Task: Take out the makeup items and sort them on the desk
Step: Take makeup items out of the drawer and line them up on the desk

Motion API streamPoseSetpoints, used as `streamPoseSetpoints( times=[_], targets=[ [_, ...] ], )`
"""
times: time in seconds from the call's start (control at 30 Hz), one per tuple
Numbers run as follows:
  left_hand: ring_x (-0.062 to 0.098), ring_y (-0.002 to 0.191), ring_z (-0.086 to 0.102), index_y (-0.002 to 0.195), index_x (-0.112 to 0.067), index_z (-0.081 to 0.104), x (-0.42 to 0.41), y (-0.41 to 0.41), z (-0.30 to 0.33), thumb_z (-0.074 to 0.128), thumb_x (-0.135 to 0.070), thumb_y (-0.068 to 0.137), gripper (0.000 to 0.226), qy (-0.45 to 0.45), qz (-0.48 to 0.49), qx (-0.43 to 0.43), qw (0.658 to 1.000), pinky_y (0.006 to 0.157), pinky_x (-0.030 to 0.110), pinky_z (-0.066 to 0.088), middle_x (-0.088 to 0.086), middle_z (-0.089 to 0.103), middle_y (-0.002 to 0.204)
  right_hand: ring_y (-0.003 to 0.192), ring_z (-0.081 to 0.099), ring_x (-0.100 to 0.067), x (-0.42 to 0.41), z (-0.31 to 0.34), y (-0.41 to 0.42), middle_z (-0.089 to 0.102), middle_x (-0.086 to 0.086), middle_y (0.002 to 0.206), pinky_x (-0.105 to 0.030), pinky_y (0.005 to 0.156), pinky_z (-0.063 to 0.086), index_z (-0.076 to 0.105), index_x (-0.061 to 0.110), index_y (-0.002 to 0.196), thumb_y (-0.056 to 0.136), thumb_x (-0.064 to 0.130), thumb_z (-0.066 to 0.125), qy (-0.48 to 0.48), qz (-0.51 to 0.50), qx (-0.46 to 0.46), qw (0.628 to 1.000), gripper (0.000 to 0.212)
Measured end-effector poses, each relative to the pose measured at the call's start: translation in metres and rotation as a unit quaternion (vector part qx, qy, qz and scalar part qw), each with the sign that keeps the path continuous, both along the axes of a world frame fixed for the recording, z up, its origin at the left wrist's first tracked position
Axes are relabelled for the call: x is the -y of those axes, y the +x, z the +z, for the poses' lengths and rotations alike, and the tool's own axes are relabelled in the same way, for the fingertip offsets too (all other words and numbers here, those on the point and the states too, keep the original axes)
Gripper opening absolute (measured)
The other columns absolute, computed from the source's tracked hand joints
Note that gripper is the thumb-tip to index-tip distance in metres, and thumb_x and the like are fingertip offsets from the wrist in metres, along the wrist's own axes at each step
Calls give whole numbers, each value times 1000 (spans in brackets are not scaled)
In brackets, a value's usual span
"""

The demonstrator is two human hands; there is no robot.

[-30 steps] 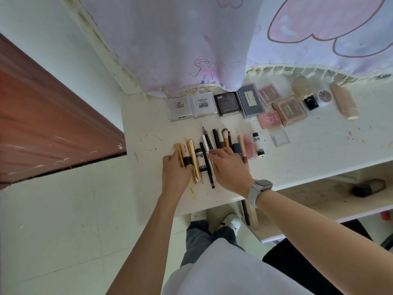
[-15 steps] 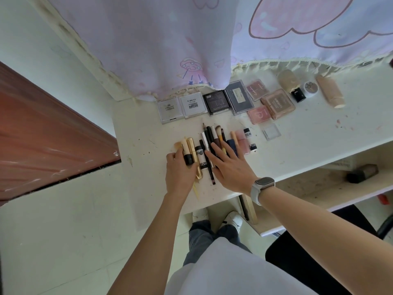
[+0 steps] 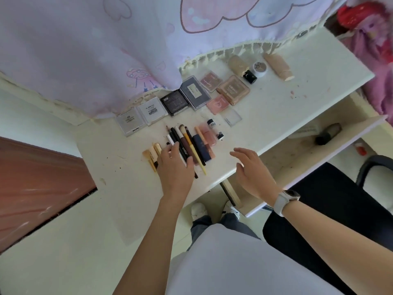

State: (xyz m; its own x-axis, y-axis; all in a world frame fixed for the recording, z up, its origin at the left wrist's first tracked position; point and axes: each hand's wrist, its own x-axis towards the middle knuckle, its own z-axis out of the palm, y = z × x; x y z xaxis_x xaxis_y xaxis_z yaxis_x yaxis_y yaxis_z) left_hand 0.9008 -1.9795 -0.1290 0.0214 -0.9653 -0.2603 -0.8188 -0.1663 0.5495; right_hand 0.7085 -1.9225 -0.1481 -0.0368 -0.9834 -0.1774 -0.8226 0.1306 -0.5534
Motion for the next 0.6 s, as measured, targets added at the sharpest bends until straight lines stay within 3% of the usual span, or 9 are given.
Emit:
streamPoseSetpoints(
  times=[0.13, 0.33, 0.6],
  targets=[
    [25, 122, 39, 128, -11, 44, 3, -76, 9, 51, -21, 91, 38, -24, -144, -55, 988, 100, 39, 38, 11, 41, 134, 121, 44, -19, -28, 1, -50, 50, -6, 129, -24, 96, 38, 51, 8, 126, 93, 5, 42, 14, -117, 22, 993, 35],
    [21, 115, 47, 125, -9, 50, -23, -190, 3, 48, -17, 93, 33, -15, -324, -117, 939, 92, 28, 40, 8, 47, 128, 110, 51, -21, -68, -6, -133, 52, -8, 125, -29, 85, 45, 49, 8, 128, 94, 6, 40, 23, -258, 36, 965, 36],
    [25, 120, 46, 131, -4, 45, -27, -306, -51, 44, -12, 94, 38, 66, -424, -31, 903, 97, 29, 34, 13, 45, 133, 132, 34, -21, -81, -47, -226, 40, -7, 141, -29, 102, 34, 40, 8, 136, 95, 10, 37, -15, -373, 43, 927, 41]
  ],
)
